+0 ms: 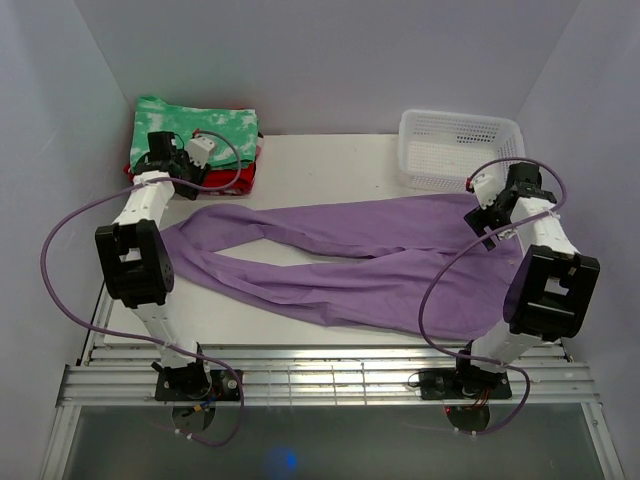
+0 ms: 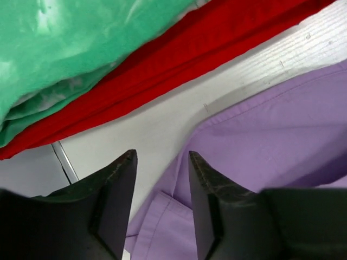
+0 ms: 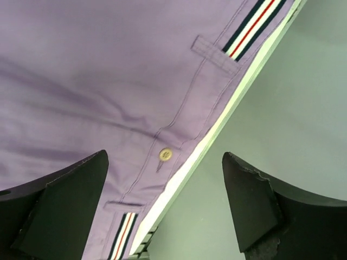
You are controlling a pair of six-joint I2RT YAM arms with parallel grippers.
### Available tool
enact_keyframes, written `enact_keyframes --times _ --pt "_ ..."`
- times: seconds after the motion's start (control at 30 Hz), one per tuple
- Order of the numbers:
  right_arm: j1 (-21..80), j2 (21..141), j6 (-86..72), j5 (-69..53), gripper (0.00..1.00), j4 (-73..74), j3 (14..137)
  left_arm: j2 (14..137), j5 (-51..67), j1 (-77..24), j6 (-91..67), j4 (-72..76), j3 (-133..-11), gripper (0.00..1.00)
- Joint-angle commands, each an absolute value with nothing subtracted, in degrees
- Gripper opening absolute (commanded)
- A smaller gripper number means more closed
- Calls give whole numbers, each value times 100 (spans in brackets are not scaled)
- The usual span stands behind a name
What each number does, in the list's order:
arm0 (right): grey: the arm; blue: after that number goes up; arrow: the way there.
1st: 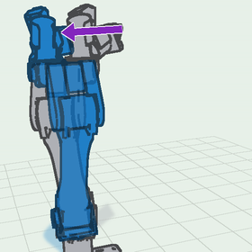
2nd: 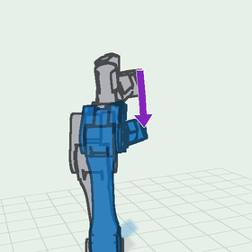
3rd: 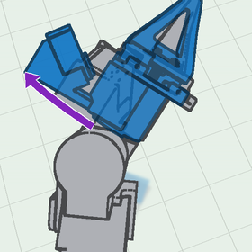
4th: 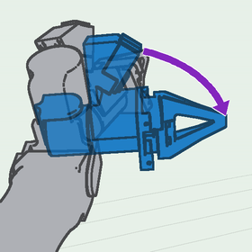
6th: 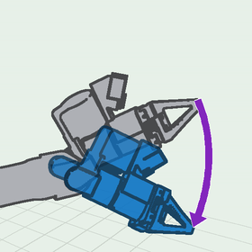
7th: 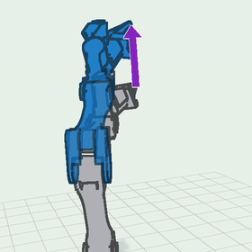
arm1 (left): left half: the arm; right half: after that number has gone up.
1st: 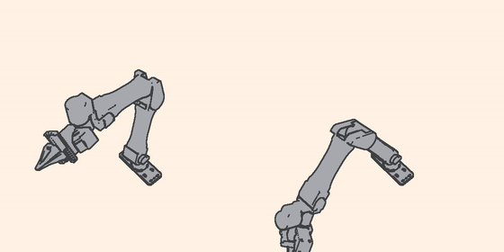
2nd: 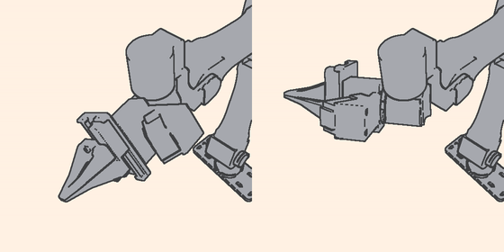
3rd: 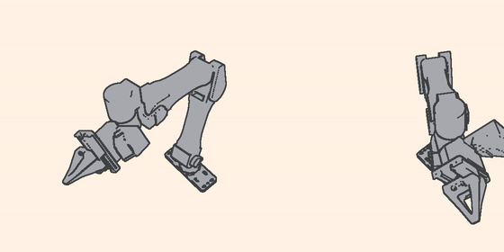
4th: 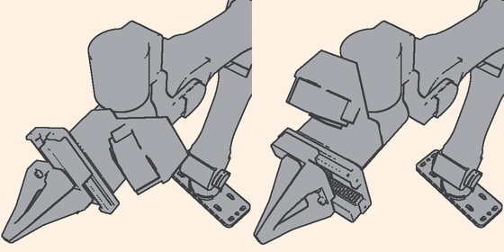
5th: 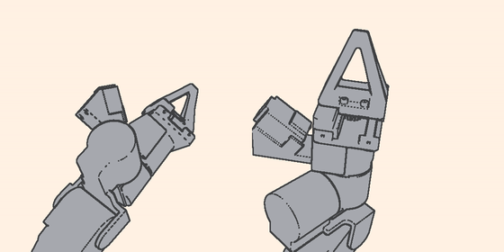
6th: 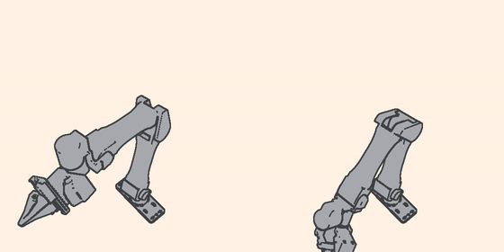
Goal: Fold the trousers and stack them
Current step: Flatten the trousers out
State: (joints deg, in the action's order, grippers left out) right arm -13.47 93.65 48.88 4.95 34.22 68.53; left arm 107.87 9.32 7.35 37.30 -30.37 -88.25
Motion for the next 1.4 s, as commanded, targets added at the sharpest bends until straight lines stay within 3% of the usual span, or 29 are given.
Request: enact_keyframes --times 0.0,0.3,0.37,0.67,1.03,1.37 --pt "-1336 8974 4965 62 91 4227 6979 10362 1203 940 3770 -3346 -8921 55" --pt "-1196 8833 5054 -958 86 5150 6689 10485 1872 1598 4377 -5211 -8974 56" --pt "-1116 8886 5054 -879 84 5194 6549 10520 1820 1792 4412 -5369 -8947 63" --pt "-1072 9158 5115 -26 81 4421 5467 10722 1950 2188 4009 -4984 -8920 65" --pt "-1072 9114 5080 -35 80 4403 5423 11583 2074 2145 3490 -4939 -9904 64" --pt "-1072 9141 5063 -70 80 4316 5256 11795 1846 1863 3340 -4746 -9607 62"
